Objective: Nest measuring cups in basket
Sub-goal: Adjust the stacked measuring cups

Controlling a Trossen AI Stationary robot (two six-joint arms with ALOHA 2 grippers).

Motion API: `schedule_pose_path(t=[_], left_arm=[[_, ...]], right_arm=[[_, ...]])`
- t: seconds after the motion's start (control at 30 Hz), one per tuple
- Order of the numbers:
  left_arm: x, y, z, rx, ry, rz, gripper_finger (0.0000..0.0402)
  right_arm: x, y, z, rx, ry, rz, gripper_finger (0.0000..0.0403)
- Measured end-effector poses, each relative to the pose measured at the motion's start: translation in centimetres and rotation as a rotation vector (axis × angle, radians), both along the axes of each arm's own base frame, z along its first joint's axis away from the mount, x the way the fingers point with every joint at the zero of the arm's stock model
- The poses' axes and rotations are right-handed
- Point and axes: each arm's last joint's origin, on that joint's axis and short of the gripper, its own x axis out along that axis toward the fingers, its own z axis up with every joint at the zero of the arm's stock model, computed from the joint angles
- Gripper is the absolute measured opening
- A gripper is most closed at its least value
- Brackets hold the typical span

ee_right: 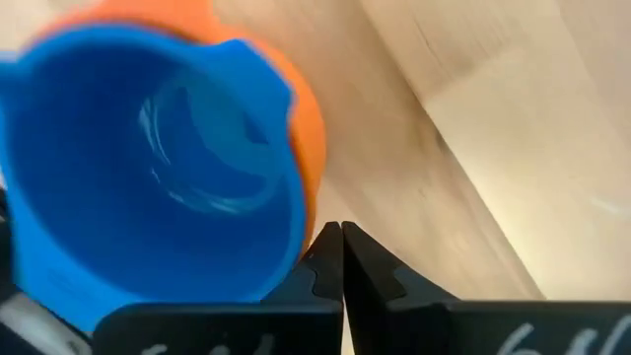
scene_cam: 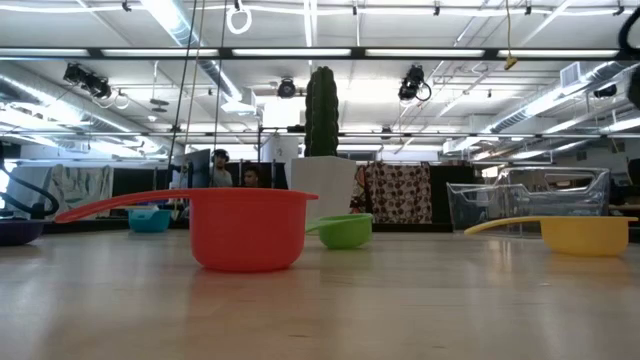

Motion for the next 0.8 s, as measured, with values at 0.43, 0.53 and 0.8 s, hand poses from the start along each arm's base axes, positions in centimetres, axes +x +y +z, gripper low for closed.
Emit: schedule_pose_path(t=[0.43,0.53,0.8], left_arm=[[-0.2,0.1,-0.2,0.017,0.029,-0.002,0.0059],[-0.3,0.2,-0.2,0.022,0.038,-0.003,0.0059],[-0.3,0.2,-0.2,0.025,0.040,-0.006,0.0059]], right_arm=[[2.8,-1.3,1.0,-0.015,-0.136,-0.013,0.0000],[3.3,-1.3,2.8,-0.021,-0.115,0.043,0.0000],[5.2,1.0,7.7,0.183,-0.289,0.254,0.0024]])
